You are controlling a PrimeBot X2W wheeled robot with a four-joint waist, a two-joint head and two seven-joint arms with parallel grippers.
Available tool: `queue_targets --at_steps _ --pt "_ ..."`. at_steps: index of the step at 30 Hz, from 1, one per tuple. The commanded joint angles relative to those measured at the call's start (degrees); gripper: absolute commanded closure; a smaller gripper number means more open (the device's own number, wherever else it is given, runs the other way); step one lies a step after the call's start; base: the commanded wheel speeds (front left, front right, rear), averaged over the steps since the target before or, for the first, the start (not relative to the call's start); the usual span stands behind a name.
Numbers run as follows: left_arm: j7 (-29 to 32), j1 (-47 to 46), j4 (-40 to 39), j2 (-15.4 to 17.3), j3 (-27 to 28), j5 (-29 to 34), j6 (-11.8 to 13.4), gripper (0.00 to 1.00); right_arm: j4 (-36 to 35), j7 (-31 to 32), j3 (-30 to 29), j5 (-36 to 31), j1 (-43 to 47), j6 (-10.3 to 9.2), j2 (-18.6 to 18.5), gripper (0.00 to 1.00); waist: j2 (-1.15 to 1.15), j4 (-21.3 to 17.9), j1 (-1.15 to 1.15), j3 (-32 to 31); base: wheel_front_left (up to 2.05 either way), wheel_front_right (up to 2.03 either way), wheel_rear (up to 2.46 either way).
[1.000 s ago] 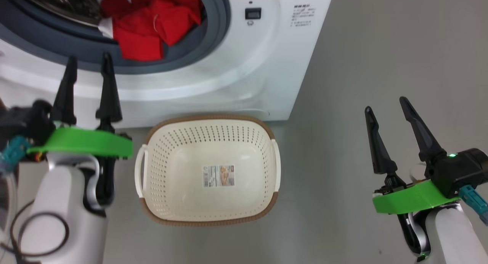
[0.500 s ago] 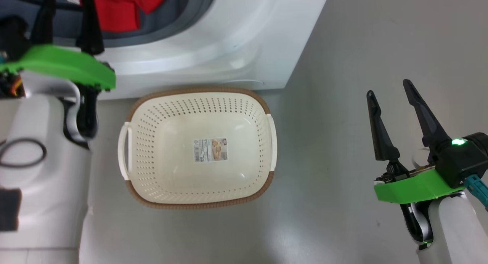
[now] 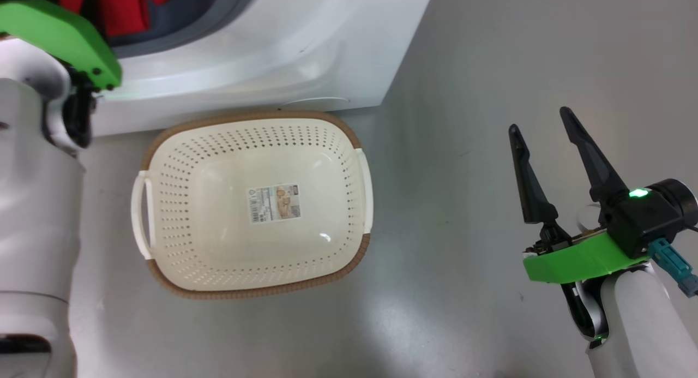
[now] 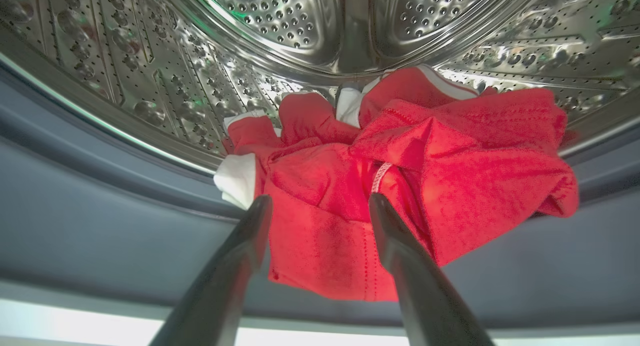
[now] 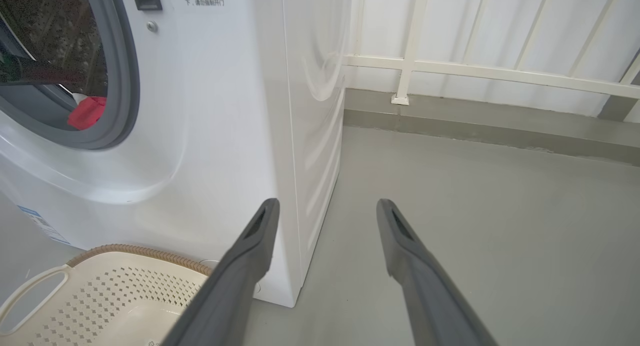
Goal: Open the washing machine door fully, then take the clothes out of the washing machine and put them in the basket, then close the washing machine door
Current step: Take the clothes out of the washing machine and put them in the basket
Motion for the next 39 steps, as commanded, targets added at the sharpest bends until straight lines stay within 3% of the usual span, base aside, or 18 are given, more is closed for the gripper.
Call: queue_targets --at_steps 1,21,23,27,39 --pt "1.1 -2.21 1.16 3.83 0.8 0.45 0.51 0.0 -0.8 -0.36 1.77 0.42 -0.59 0.28 -0.14 0.0 0.0 -1.45 0.0 0.64 0.0 0.0 0.0" --pt "3.88 -6.43 11.22 5.63 -0.41 -0.09 0.88 0.0 -0.21 -0.36 3.04 1.97 -2.08 0.28 0.07 0.0 0.0 -4.21 0.0 3.34 0.0 0.0 0.0" --pt "3.9 -6.53 11.69 5.74 -0.67 -0.07 0.65 0.22 -0.17 -0.36 3.05 2.01 -2.16 0.28 0.1 0.0 0.0 -4.33 0.0 3.47 0.0 0.0 0.0" --pt "3.84 -6.61 12.47 6.09 -1.31 0.11 0.13 1.0 -0.1 -0.36 3.18 2.22 -2.36 0.28 0.16 0.0 0.0 -4.6 0.0 3.68 0.0 0.0 0.0" --pt "-3.99 -6.65 11.35 5.62 -1.5 -0.98 -2.75 1.0 0.39 -0.36 3.15 2.66 -2.75 0.28 0.34 0.0 0.0 -4.08 0.0 2.96 0.0 0.0 0.0"
